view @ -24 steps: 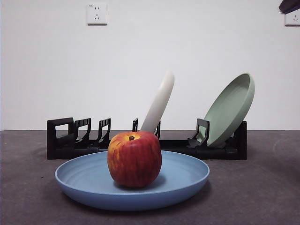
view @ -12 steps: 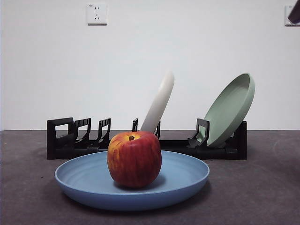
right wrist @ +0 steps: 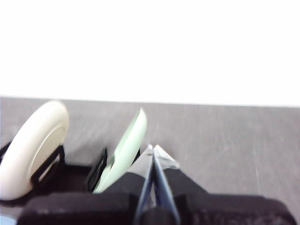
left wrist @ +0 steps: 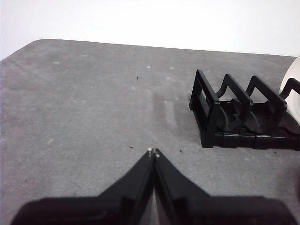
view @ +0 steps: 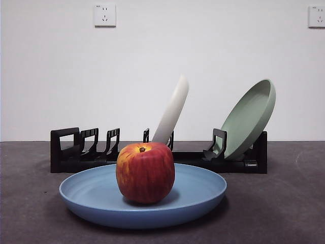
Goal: Take the blue plate from the plate rack,put the plate on the table,take the apple from the table,put the apple in the plate
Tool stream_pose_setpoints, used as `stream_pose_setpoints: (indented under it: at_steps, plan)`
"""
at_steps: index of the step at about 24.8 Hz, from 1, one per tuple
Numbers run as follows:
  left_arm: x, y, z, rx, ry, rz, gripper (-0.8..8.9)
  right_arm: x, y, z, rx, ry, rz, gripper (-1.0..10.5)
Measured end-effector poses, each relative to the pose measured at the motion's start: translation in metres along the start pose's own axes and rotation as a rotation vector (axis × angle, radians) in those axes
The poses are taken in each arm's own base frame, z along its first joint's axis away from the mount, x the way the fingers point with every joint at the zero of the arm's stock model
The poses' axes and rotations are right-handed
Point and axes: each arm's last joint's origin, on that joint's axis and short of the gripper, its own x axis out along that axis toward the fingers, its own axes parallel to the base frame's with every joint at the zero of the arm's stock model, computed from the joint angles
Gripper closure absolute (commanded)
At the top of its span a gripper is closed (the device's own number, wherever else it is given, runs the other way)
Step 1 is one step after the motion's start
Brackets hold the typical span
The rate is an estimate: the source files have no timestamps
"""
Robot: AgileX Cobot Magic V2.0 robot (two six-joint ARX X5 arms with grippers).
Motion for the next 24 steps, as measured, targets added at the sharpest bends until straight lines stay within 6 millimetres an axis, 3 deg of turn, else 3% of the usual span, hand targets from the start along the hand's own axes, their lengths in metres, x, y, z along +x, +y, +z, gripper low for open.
stream_pose_setpoints:
  at_steps: [7, 11, 19, 24]
  plan:
    - [0.0, 0.0, 0.0, 0.0, 0.0, 0.0, 8.17, 0.003, -0.003, -0.07, 0.012, 0.07, -0.023, 9.5]
    - [0.0, 0.0, 0.0, 0.0, 0.0, 0.0, 8.16, 0.001, -0.002, -0.095, 0.013, 0.075, -0.021, 9.5]
    - [0.0, 0.0, 0.0, 0.0, 0.0, 0.0, 8.17, 0.002, -0.001, -0.121, 0.038, 0.095, -0.022, 9.5]
    - [0.0, 0.0, 0.0, 0.0, 0.0, 0.0, 8.17, 0.002, -0.001, -0.122, 0.046, 0.111, -0.022, 9.5]
